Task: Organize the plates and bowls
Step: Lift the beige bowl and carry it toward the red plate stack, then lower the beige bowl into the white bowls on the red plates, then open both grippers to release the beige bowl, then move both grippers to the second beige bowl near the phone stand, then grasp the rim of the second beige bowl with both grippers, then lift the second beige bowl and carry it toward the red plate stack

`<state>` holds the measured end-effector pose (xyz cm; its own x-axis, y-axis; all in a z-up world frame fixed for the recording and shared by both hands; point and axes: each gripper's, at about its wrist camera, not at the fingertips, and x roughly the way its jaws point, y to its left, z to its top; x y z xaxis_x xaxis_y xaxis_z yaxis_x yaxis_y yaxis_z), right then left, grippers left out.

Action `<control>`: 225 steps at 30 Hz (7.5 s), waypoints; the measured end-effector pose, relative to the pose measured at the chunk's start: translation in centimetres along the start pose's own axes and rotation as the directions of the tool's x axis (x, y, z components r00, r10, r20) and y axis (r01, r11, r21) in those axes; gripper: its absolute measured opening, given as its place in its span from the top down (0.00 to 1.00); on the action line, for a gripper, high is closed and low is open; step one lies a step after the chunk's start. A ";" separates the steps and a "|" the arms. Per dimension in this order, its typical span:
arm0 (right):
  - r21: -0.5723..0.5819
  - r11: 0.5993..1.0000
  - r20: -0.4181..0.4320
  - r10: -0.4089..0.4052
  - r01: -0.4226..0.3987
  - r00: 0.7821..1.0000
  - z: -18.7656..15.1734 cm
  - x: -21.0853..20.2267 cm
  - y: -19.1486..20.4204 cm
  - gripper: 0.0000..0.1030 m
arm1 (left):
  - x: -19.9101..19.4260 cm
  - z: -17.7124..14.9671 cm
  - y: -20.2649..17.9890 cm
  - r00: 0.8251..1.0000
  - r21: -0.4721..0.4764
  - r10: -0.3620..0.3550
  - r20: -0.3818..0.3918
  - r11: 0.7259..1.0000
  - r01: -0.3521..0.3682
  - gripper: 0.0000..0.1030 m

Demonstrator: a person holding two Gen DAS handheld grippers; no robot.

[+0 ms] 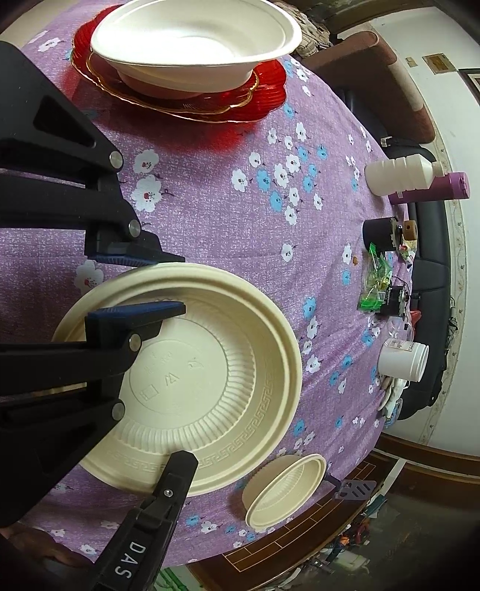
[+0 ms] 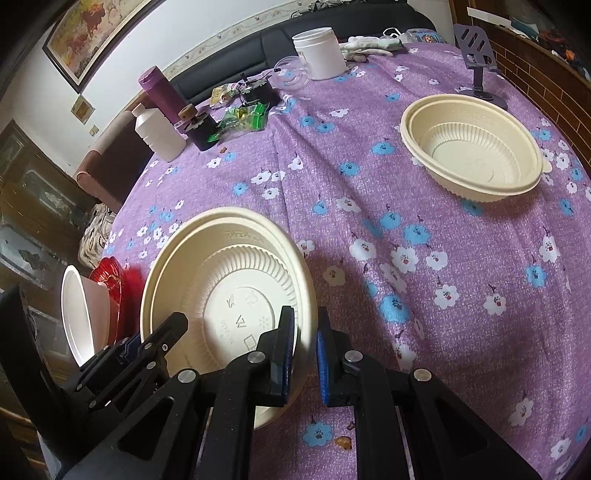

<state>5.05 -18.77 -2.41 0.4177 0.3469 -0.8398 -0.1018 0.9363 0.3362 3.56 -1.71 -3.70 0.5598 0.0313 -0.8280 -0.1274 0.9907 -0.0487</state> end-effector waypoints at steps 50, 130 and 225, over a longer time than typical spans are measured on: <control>-0.057 0.998 0.045 0.044 -0.041 0.998 -1.3 -1.8 2.4 0.89 | -3.3 -1.1 2.2 0.999 -0.037 -0.001 0.044 0.999 0.003 0.86; -0.270 0.912 -0.005 0.319 -0.308 0.948 -1.1 0.7 21.1 0.24 | -10.1 -3.2 21.9 0.948 -0.465 0.297 0.112 0.859 -0.214 0.37; 0.433 0.897 0.092 0.053 -0.087 0.994 7.6 -3.0 -18.6 0.86 | 7.8 10.2 -15.6 0.961 -0.019 -0.206 -0.184 0.978 0.206 0.87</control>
<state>12.58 -37.67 -2.85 0.4931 0.3891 -0.7781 0.2627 0.7860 0.5596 18.27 -15.61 -3.73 0.4131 -0.1982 -0.8888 -0.0251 0.9732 -0.2286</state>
